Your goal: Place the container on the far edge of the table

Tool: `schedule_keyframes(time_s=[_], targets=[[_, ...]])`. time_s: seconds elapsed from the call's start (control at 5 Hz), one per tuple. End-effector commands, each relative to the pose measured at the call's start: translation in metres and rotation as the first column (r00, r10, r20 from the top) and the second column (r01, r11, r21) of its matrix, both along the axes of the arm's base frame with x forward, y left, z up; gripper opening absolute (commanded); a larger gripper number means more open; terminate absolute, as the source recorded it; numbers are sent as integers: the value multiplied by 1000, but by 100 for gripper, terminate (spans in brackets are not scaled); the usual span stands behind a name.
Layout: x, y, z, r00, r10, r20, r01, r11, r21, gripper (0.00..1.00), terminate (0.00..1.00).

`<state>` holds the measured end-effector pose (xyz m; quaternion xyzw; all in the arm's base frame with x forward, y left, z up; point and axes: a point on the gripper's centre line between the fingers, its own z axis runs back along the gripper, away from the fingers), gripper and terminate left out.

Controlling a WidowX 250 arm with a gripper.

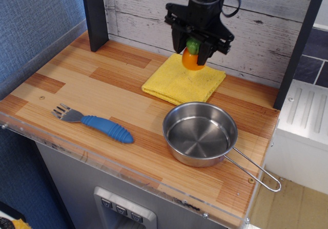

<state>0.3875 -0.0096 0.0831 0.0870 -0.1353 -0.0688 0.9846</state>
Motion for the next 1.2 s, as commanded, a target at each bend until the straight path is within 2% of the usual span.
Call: schedule_keyframes(time_s=[0.0,0.4,0.6,1.0], targets=[[-1,-28,41,990,-104,98,107,994,-25,0,0],[-3,-72,32,966,-241,93,246,968,-49,0,0],[-8,-83,17,952,-298,73,305,947,-99,0,0],[-14,-79,-8,950,-313,13,313,947,-69,0,0]])
